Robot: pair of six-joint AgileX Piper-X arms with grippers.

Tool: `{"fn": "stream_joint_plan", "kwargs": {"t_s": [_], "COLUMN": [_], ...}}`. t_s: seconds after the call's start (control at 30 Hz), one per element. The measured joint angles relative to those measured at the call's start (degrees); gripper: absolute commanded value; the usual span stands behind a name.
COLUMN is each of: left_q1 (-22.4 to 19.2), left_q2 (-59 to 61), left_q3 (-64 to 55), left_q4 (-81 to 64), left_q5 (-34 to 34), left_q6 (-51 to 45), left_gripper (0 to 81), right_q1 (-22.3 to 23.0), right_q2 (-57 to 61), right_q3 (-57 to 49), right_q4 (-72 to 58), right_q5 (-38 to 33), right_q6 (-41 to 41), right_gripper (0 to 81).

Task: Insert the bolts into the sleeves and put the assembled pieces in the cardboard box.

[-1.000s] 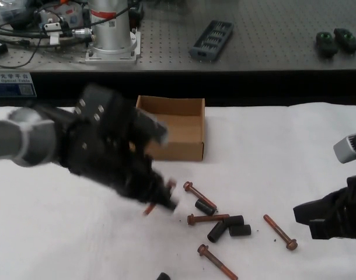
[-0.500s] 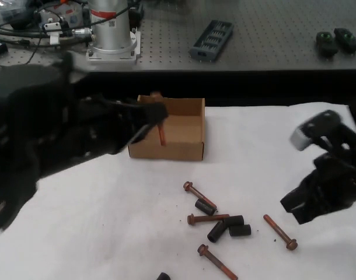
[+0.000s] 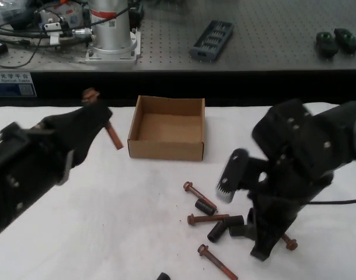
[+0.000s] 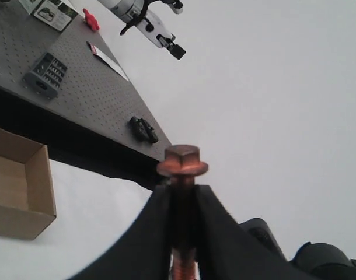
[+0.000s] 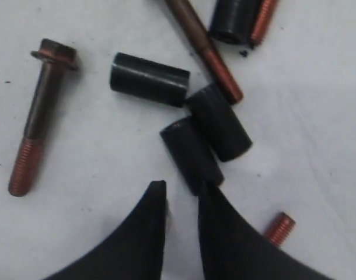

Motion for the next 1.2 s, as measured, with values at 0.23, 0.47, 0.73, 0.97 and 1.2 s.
{"fn": "stream_joint_plan", "kwargs": {"t_s": [0.23, 0.47, 0.73, 0.97, 1.2], "left_q1": [0.0, 0.0, 0.0, 0.0, 0.0], "left_q2": [-4.6, -7.0, -9.6, -9.6, -9.6], "left_q3": [3.8, 3.8, 3.8, 3.8, 3.8], "left_q4": [-1.4, -1.4, -1.4, -1.4, -1.4], "left_q5": [0.0, 0.0, 1.6, 1.8, 3.0], "left_q6": [-1.1, -1.2, -1.2, -1.2, -1.4], "left_gripper": [5.8, 5.8, 5.8, 5.8, 5.8], "right_q1": [1.9, 1.9, 2.4, 2.4, 2.4], "right_q2": [2.2, 6.0, 6.5, 6.6, 4.5], "right_q3": [-0.1, -2.8, -3.6, -4.0, -3.3], "right_q4": [-2.8, -3.0, -0.8, 1.8, 5.0], "right_q5": [0.7, 0.6, 3.1, 4.1, 5.5], "right_q6": [-4.6, -5.7, -5.7, -5.7, -5.7], "right_gripper": [14.5, 14.5, 3.4, 4.3, 4.3]}}
